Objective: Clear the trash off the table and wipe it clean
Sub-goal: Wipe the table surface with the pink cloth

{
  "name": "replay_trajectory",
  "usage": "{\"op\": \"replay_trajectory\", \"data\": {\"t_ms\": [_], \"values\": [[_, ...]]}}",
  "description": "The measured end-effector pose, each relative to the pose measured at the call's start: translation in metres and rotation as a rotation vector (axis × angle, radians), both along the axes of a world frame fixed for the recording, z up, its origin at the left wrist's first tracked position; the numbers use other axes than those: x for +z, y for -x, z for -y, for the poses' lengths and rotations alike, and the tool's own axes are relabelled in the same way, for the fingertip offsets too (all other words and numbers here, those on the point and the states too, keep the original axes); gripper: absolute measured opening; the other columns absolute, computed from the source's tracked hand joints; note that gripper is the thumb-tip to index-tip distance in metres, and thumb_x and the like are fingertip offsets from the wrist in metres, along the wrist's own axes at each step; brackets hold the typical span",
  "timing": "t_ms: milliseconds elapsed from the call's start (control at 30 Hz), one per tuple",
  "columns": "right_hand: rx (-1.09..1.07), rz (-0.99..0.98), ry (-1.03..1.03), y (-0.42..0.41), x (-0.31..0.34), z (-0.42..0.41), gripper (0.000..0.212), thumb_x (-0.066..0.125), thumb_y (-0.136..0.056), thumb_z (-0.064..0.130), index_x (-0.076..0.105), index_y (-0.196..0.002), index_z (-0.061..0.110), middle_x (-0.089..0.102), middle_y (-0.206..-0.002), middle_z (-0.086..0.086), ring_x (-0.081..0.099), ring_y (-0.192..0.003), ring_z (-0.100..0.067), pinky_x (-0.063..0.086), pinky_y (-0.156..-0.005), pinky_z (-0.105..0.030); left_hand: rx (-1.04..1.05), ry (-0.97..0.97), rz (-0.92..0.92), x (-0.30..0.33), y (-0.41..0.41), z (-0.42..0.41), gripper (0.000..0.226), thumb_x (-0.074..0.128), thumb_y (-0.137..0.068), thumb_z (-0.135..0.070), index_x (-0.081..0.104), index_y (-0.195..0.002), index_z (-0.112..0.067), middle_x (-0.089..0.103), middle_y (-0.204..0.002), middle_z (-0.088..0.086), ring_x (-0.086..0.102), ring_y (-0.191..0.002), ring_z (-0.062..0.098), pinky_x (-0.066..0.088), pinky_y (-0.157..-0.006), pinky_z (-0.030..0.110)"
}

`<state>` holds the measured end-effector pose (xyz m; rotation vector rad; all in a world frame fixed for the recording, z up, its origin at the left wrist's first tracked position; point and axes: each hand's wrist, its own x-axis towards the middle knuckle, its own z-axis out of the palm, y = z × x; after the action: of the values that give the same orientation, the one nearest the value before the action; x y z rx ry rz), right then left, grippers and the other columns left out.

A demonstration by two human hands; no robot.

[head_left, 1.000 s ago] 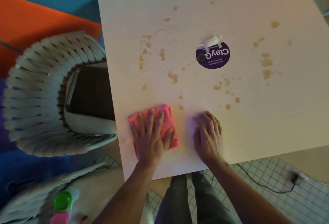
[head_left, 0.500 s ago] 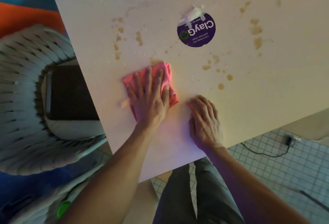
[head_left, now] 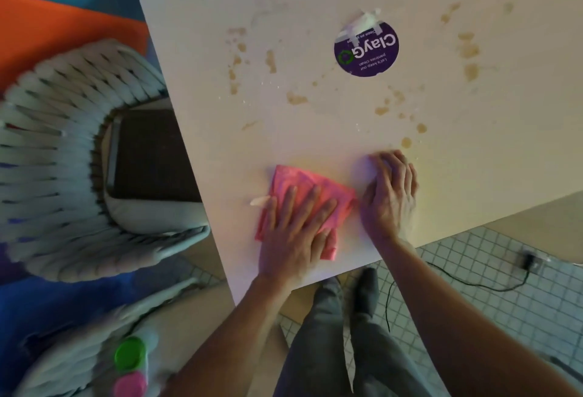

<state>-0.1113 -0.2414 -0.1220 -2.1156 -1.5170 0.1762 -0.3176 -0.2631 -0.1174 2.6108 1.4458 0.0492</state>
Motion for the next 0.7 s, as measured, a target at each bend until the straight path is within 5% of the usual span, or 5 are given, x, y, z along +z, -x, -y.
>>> {"op": "replay_trajectory", "data": {"t_ms": [167,400,567,700], "values": [[-0.005,-0.030,-0.038,0.005,0.002,-0.002,0.050,0.052,-0.082,0.000,0.060,-0.131,0.007,0.055,-0.135,-0.012,0.040,-0.139,-0.032,0.027,-0.118,-0.048,0.096,0.014,-0.046,0.006,0.047,-0.016,0.053,0.029,-0.107,-0.051,0.029,-0.158,-0.037,0.016,-0.169,0.000,0.009,-0.156,0.038,0.018,-0.118,0.064],[-0.011,-0.030,-0.085,0.002,-0.007,0.001,0.048,0.049,-0.083,0.001,0.061,-0.130,0.006,0.057,-0.133,-0.014,0.042,-0.138,-0.033,0.027,-0.118,-0.049,0.240,-0.012,-0.017,-0.003,-0.011,-0.055,0.056,0.020,-0.106,-0.054,0.030,-0.158,-0.036,0.019,-0.169,0.002,0.013,-0.154,0.042,0.018,-0.121,0.060],[0.013,-0.044,-0.106,-0.002,-0.014,0.003,0.050,0.044,-0.083,0.004,0.063,-0.129,0.008,0.058,-0.132,-0.012,0.043,-0.138,-0.032,0.028,-0.117,-0.048,0.195,-0.054,0.064,-0.006,-0.046,-0.027,0.054,0.045,-0.102,-0.046,0.041,-0.154,-0.035,0.029,-0.165,0.006,0.022,-0.151,0.046,0.023,-0.120,0.059],[0.085,-0.054,-0.090,-0.009,-0.015,0.008,0.056,0.041,-0.080,0.004,0.062,-0.131,0.009,0.057,-0.135,-0.013,0.041,-0.139,-0.034,0.026,-0.119,-0.049,0.147,-0.015,0.083,-0.006,-0.039,0.010,0.051,0.040,-0.105,-0.044,0.039,-0.155,-0.034,0.025,-0.167,0.002,0.019,-0.154,0.038,0.024,-0.120,0.055]]}}
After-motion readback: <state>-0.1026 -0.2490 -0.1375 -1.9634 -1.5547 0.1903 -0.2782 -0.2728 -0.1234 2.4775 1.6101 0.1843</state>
